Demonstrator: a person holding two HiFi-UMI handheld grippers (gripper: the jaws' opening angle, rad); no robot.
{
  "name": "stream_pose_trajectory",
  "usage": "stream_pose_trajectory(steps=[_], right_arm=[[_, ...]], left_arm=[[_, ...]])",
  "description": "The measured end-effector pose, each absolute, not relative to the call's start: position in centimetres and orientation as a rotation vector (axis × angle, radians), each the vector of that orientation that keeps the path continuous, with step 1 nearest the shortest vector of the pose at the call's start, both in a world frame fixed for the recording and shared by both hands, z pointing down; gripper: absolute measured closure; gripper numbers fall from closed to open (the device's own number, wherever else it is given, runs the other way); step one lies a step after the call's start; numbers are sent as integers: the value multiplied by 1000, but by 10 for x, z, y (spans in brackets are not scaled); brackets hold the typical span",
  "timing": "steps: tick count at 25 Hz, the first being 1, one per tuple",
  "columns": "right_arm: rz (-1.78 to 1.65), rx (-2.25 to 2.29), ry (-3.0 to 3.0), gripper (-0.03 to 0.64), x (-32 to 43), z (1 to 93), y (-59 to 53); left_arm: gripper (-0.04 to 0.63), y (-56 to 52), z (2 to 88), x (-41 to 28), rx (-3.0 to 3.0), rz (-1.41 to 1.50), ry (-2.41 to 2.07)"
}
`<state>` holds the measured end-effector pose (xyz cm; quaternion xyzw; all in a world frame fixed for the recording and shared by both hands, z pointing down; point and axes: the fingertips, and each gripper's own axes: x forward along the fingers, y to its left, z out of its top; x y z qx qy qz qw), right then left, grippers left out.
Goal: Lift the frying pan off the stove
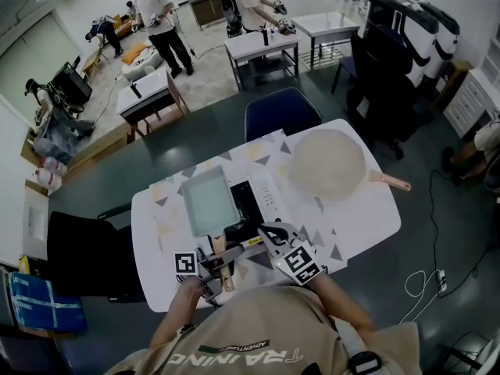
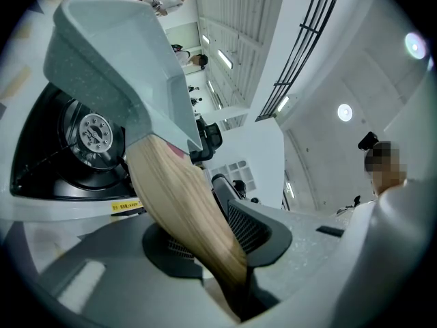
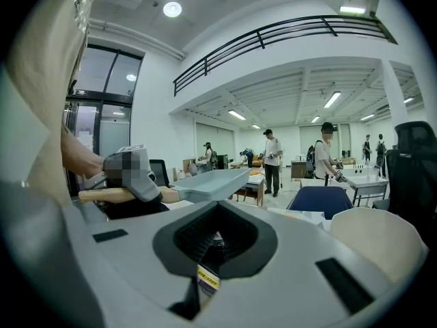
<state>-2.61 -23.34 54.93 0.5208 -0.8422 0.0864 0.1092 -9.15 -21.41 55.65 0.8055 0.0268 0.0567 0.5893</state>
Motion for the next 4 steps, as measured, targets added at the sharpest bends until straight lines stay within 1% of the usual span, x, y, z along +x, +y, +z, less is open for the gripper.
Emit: stream_pose_trajectory(steps=[4], right_arm=[[254, 1521, -2478, 620, -28, 548, -232]], left_arm=[[489, -212, 558, -94, 1872, 133, 53]])
